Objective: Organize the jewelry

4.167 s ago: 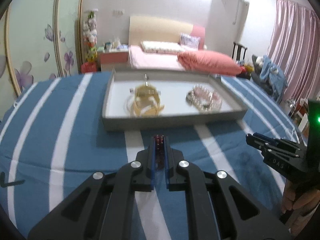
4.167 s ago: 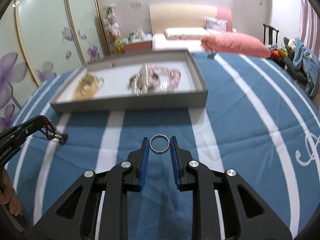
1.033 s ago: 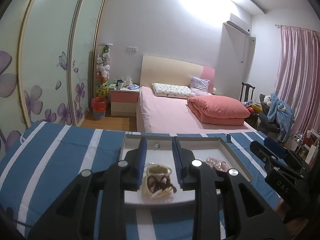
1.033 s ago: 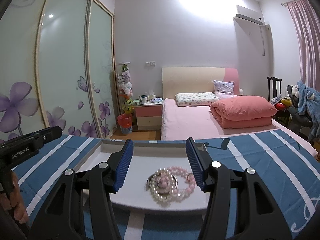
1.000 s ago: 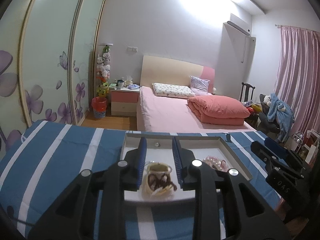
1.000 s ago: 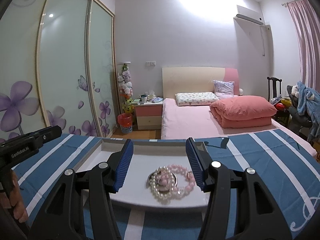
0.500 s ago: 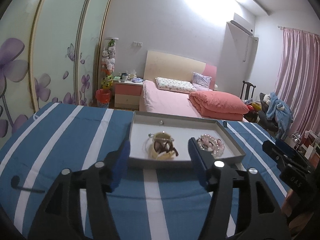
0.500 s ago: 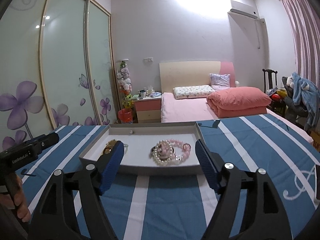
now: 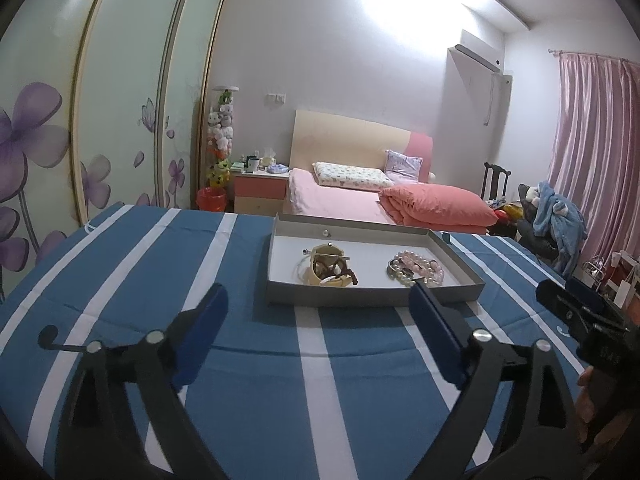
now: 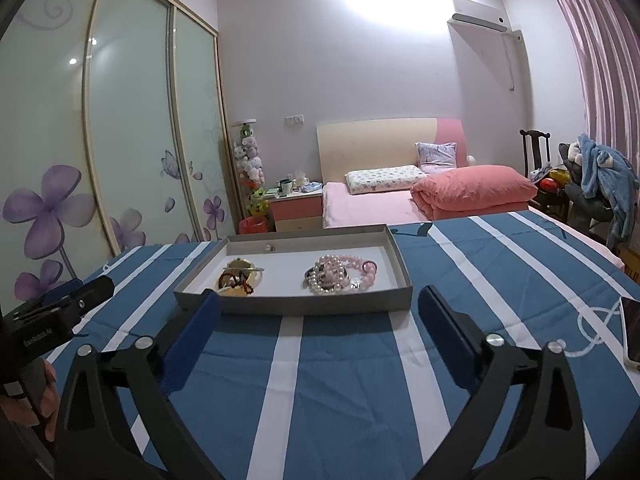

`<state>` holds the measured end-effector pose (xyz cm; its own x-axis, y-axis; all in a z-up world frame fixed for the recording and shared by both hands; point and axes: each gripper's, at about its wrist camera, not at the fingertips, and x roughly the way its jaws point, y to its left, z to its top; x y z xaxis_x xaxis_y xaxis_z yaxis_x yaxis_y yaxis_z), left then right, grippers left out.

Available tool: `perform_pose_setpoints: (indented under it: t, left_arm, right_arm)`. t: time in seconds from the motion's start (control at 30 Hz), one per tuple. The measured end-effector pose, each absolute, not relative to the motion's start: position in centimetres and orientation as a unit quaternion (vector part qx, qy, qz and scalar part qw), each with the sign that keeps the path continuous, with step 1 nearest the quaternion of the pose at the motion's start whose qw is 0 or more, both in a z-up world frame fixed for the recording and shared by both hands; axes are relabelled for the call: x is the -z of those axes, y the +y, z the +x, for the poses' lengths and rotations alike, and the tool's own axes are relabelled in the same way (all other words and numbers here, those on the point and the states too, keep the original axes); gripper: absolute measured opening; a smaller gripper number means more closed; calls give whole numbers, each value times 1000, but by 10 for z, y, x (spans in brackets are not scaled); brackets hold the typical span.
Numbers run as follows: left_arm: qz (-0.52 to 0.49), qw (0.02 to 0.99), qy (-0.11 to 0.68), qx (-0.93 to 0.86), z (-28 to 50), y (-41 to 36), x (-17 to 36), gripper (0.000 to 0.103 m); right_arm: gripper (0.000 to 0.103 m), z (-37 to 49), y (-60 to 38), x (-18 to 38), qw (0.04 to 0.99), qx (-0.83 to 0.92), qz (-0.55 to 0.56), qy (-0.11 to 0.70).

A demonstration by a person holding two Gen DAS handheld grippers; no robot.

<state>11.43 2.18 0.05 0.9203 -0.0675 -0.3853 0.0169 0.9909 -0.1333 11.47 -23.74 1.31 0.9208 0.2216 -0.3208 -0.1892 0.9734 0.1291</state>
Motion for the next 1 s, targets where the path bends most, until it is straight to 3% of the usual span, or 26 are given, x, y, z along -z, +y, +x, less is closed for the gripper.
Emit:
perform_pose_setpoints:
  t: [0.1, 1.0]
  left_arm:
    - [-57, 979, 193, 22, 106, 18, -1, 99]
    - [-39, 983, 179, 3, 69, 9, -1, 99]
  right_arm:
    - [101, 109, -237, -9, 979, -104, 46, 170]
    - [101, 76, -236, 0, 984, -95, 29, 150]
